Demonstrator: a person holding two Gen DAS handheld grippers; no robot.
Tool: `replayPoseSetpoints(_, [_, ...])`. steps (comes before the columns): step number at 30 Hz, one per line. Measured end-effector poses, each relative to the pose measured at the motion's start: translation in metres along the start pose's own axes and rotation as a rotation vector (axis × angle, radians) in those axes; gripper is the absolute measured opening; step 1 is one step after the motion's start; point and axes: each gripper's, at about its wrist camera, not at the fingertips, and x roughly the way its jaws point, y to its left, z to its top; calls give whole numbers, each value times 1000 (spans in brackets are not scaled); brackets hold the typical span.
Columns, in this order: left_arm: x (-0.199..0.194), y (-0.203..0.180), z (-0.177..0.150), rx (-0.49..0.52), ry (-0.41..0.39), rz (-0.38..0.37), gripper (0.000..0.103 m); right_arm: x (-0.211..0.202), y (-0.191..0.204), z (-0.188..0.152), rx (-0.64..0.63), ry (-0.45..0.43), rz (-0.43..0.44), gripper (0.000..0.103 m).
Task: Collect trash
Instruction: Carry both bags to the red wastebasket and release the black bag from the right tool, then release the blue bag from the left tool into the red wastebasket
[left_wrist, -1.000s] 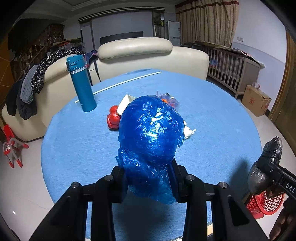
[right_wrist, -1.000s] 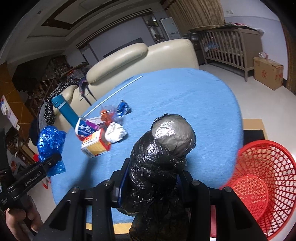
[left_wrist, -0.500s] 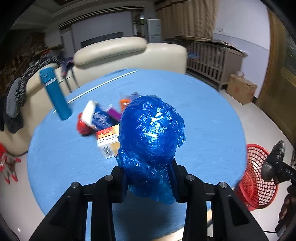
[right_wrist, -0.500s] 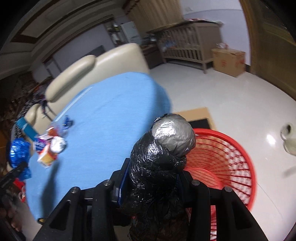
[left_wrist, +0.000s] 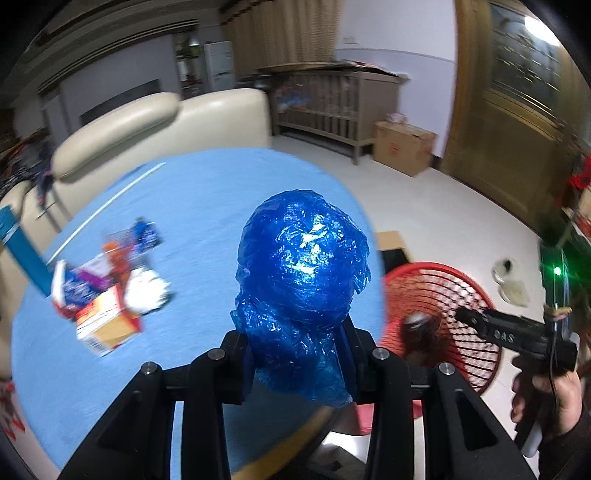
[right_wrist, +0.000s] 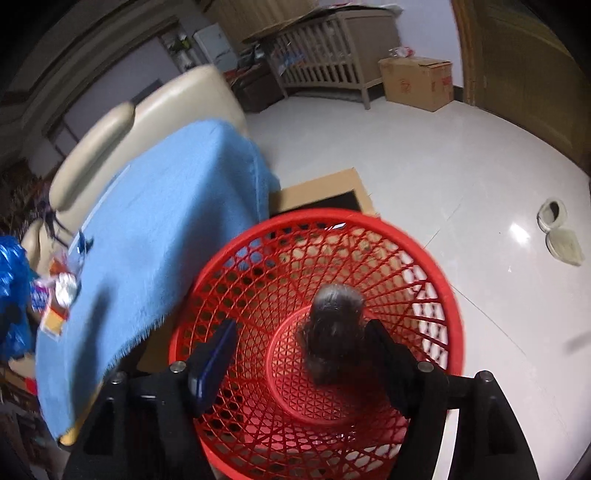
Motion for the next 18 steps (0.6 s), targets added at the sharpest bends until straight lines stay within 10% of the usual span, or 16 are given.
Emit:
replayPoseSetpoints(15, [52,-114,16,159,131,-222,45,-73,-55,17,184,-218,36,75])
replayPoseSetpoints(18, [68,-128,15,176,173,-257,68,-77,-65,20,217,-233,41,75])
